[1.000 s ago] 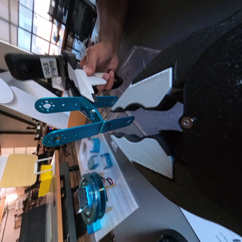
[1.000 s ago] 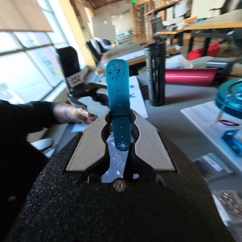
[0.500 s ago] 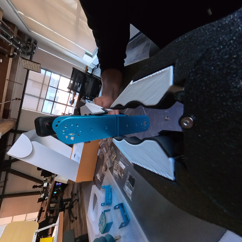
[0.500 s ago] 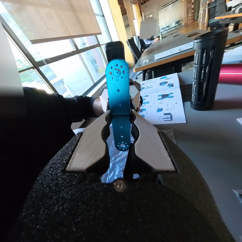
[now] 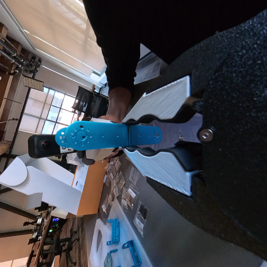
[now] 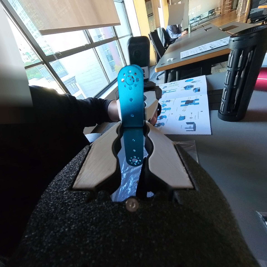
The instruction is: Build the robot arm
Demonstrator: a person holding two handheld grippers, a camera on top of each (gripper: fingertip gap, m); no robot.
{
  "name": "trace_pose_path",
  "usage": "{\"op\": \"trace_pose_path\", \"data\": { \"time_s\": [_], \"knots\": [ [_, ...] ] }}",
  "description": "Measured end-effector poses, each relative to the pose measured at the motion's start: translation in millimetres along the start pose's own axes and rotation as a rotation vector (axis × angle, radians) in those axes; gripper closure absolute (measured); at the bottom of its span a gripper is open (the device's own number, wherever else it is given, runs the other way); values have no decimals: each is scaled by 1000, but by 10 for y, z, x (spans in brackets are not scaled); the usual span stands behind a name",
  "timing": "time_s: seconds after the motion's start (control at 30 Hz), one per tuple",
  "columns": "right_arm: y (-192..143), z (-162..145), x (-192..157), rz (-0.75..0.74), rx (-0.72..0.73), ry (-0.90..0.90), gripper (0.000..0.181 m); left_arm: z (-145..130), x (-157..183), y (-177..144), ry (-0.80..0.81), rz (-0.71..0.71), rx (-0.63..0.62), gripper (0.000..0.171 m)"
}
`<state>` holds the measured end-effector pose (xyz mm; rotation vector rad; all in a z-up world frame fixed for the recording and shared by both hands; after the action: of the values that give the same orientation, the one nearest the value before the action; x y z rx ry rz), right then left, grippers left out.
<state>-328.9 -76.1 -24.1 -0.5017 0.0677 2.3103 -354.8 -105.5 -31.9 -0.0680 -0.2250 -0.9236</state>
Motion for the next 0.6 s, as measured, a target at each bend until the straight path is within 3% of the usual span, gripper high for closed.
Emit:
{"op": "trace_pose_path", "data": {
  "time_s": [0.13,0.4,0.53,0.6],
  "knots": [
    [6,-4,25,-37,-24,-22,154,35,-39,-23,-14,17,32,145],
    [34,46,168,-278,-24,-161,151,83,-135,-57,-4,97,80,145],
    [-35,125,192,-382,-24,-227,139,147,-204,-110,-23,131,120,145],
    [-165,279,186,-513,25,-314,136,179,-250,-150,-32,154,141,145]
  ]
}}
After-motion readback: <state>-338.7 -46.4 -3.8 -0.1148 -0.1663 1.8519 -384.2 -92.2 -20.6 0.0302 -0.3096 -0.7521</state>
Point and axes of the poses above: each gripper's, where its closed fingertips meet, y out along the fingers, z out of its top, x = y × z across the jaws, the point moved 2 cm from there along -y, back along the fingers, and after that the axes turned 3 degrees about y, right-handed, at the moved point
